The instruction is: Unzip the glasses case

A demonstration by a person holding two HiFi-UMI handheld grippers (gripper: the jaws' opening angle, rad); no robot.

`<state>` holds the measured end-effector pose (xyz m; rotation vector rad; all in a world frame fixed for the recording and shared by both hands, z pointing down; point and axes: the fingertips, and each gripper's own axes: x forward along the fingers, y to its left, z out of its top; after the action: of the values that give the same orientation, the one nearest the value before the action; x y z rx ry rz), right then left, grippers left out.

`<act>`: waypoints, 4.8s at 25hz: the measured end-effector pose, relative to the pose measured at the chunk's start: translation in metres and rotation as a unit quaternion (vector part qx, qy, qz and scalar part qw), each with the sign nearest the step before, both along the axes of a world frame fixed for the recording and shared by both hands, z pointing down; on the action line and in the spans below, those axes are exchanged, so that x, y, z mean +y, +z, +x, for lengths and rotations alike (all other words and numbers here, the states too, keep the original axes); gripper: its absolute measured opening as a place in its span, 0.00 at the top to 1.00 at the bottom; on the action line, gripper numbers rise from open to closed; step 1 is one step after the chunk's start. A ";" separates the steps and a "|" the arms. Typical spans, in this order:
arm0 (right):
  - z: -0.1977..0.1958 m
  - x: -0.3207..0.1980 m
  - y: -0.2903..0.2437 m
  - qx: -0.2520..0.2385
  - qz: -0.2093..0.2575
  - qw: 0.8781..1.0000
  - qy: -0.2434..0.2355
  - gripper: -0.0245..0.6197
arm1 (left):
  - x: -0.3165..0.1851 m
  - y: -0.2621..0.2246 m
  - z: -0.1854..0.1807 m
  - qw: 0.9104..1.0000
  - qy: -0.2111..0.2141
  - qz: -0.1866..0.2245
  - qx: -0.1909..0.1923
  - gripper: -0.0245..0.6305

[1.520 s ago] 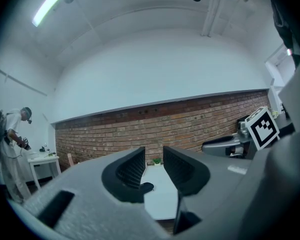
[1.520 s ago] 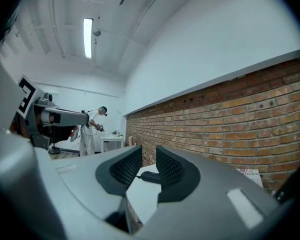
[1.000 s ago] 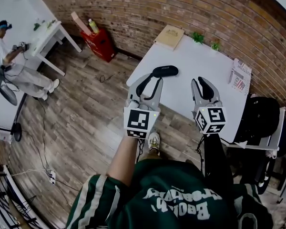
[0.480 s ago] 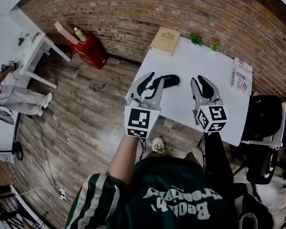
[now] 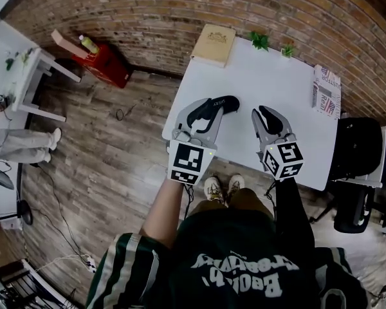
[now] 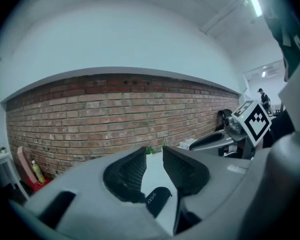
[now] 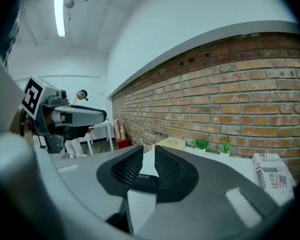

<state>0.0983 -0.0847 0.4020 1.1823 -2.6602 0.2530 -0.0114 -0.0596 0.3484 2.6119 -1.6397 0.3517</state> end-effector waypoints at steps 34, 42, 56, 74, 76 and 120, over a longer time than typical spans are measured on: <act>-0.032 -0.051 0.235 0.128 -0.234 0.952 -0.154 0.71 | -0.087 0.191 0.016 0.974 -0.032 -0.208 -0.085 0.72; -0.037 -0.055 0.245 0.159 -0.221 0.951 -0.149 0.74 | -0.087 0.213 0.013 0.967 -0.039 -0.232 -0.102 0.71; -0.035 -0.056 0.248 0.207 -0.182 0.950 -0.144 0.94 | -0.082 0.246 0.007 0.950 -0.060 -0.279 -0.130 0.76; -0.035 -0.057 0.248 0.202 -0.188 0.952 -0.134 0.94 | -0.083 0.251 0.003 0.960 -0.084 -0.258 -0.071 0.80; -0.034 -0.056 0.249 0.202 -0.189 0.952 -0.133 0.94 | -0.083 0.252 0.004 0.960 -0.082 -0.259 -0.071 0.80; -0.022 -0.095 0.239 0.362 0.001 0.901 -0.238 0.94 | -0.083 0.254 0.006 0.949 -0.084 -0.284 -0.108 0.80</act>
<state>0.0766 -0.1802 0.6410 0.4412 -2.1587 -0.2357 -0.0058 -0.1431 0.6026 2.0491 -1.5068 0.9646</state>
